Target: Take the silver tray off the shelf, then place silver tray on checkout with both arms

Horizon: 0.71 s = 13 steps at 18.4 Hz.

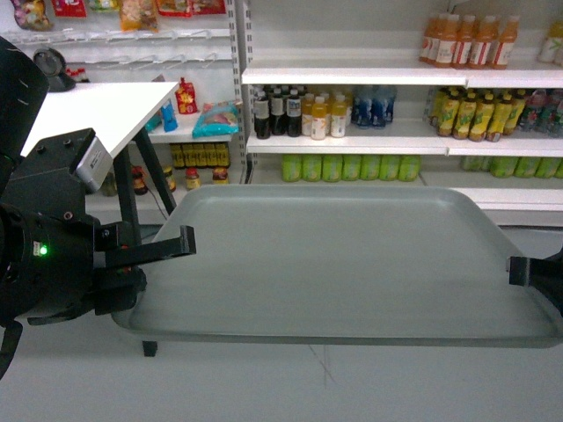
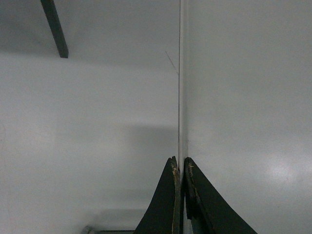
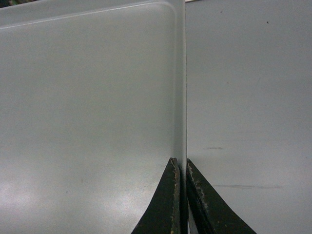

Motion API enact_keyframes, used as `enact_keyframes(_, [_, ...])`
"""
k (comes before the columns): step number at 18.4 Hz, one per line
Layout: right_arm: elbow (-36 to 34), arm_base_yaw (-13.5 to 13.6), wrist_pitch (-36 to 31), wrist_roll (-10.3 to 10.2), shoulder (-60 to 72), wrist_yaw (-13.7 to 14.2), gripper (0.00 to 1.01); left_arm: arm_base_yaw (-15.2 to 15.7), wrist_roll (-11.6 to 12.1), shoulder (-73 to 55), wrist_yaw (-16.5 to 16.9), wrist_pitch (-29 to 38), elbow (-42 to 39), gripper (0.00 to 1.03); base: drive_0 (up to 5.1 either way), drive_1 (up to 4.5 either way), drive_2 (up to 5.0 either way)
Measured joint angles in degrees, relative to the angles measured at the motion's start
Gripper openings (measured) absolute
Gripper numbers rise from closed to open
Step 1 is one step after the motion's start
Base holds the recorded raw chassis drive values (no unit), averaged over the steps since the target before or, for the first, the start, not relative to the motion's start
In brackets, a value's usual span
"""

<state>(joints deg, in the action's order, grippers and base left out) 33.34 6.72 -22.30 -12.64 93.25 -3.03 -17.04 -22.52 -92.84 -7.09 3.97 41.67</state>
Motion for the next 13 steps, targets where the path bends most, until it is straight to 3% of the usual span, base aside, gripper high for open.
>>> enact_keyframes(13, [0.0, 0.02, 0.33, 0.0, 0.02, 0.0, 0.02, 0.0, 0.0, 0.0, -0.02, -0.31, 0.0, 0.03, -5.0, 2.49, 2.5])
